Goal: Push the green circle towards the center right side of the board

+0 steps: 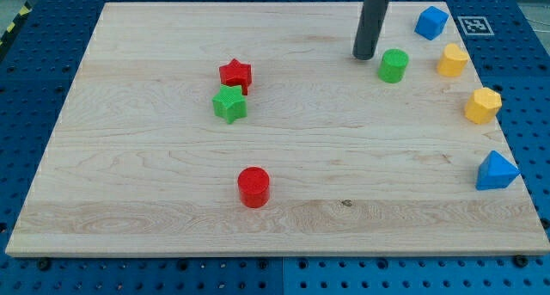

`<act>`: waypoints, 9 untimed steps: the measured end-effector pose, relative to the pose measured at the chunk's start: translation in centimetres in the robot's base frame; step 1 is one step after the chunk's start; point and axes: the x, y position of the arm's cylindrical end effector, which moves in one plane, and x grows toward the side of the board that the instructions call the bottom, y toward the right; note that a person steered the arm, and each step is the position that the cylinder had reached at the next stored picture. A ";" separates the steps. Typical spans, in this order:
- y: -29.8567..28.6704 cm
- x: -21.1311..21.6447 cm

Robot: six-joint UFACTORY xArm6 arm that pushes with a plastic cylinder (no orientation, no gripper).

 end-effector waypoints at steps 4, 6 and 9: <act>4.6 1.5; 7.4 2.0; 6.4 4.7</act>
